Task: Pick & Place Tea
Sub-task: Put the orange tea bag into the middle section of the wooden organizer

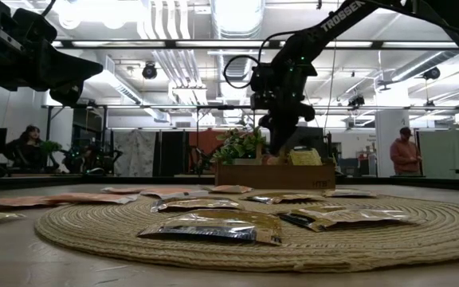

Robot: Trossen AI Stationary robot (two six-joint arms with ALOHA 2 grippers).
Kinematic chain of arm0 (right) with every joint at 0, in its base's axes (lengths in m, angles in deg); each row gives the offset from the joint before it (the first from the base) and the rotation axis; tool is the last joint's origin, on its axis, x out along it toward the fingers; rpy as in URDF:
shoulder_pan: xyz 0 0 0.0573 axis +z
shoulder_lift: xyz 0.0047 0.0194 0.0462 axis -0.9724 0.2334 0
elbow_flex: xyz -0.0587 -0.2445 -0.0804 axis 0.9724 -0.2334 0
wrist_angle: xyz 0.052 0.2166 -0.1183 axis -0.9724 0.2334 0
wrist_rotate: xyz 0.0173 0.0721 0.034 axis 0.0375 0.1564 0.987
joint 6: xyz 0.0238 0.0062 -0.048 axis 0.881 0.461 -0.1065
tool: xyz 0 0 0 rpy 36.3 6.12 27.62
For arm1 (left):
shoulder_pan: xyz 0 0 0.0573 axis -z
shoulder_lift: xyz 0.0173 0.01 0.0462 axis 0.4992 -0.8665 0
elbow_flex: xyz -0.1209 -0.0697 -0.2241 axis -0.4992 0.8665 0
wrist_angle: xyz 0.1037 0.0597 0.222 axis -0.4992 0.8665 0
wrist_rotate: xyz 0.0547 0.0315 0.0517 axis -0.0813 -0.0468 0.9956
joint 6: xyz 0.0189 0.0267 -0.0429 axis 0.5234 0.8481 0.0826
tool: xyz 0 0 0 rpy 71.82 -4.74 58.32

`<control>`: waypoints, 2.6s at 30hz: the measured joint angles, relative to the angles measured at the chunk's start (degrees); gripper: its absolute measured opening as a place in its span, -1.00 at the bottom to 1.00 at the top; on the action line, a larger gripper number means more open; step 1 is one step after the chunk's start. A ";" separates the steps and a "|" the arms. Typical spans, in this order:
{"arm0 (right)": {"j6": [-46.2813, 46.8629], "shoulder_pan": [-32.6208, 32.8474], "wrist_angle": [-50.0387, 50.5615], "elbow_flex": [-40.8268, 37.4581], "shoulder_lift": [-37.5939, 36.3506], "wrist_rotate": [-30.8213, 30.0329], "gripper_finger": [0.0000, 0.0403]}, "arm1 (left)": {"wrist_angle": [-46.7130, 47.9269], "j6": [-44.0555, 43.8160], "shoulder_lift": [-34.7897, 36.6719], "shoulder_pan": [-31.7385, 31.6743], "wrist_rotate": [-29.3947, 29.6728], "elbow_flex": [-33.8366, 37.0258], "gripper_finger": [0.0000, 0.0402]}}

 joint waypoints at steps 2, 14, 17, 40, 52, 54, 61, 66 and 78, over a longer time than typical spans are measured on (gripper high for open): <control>-0.29 0.19 0.00 0.00 0.00 0.56 -0.96 | 0.00 0.00 0.00 0.00 0.00 -0.02 -1.00; -0.32 0.64 -0.40 -0.02 0.00 0.41 -0.96 | 0.00 0.00 0.00 -0.02 0.00 -0.02 -1.00; -0.25 0.74 -0.46 -0.02 -0.02 0.37 -0.95 | 0.00 0.00 0.00 -0.02 0.00 0.00 -1.00; 3.53 0.83 -0.72 -0.07 -2.91 -4.60 -0.31 | 0.00 0.00 0.00 -0.07 0.00 -0.02 -1.00; 10.60 3.20 -0.43 -0.07 -9.72 -5.38 -0.31 | 0.00 0.00 0.00 -0.04 0.00 -0.01 -1.00; 10.93 4.26 -0.45 -0.07 -10.81 -5.16 -0.32 | 0.00 0.00 0.00 -0.04 0.00 -0.01 -1.00; 14.84 8.71 0.57 -0.07 -12.84 -5.01 -0.36 | 0.00 0.00 0.00 0.00 0.00 -0.01 -1.00; 18.04 14.51 0.66 -0.07 -12.81 -4.02 -0.36 | 0.00 0.00 0.00 -0.02 0.00 0.00 -1.00; 25.33 28.17 -2.78 -0.07 -12.76 -3.69 -0.34 | 0.00 0.00 0.00 -0.02 0.00 -0.01 -1.00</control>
